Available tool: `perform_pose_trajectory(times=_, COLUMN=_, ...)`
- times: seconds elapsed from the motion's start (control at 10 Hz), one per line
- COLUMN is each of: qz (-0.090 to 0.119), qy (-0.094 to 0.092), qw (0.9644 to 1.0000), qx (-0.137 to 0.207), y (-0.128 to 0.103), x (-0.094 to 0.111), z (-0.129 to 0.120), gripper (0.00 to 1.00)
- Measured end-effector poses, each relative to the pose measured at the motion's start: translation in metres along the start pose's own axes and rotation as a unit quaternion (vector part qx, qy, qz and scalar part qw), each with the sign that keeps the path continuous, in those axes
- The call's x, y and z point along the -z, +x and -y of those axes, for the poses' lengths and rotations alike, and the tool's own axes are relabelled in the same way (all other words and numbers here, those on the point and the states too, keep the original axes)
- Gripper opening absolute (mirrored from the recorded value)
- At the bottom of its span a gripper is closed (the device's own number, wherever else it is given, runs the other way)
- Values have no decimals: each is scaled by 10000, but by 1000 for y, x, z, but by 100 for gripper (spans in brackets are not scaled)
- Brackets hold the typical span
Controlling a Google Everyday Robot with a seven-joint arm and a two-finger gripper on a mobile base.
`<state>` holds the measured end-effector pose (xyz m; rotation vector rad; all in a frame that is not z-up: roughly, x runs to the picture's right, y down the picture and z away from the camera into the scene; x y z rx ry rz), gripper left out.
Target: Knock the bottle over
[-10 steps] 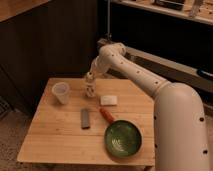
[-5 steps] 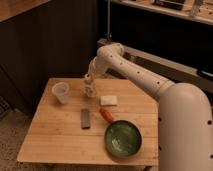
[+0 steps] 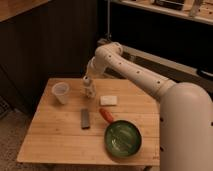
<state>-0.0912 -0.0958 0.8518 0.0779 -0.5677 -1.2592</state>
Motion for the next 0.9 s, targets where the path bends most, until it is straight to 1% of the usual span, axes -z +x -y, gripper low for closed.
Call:
perform_pose_trajectory(times=0.3, qz=-9, qy=-11, qw=9999, qx=110, y=-2, x=-1, z=4, gripper=8)
perform_pose_trajectory(times=0.6, qz=4, qy=-17, qw=9997, qx=245, y=-15, x=-1, z=10, gripper=8)
perform_pose_trajectory(times=0.9, qz=-9, qy=-37, qw=9996, qx=296, y=-15, x=-1, z=11, gripper=8)
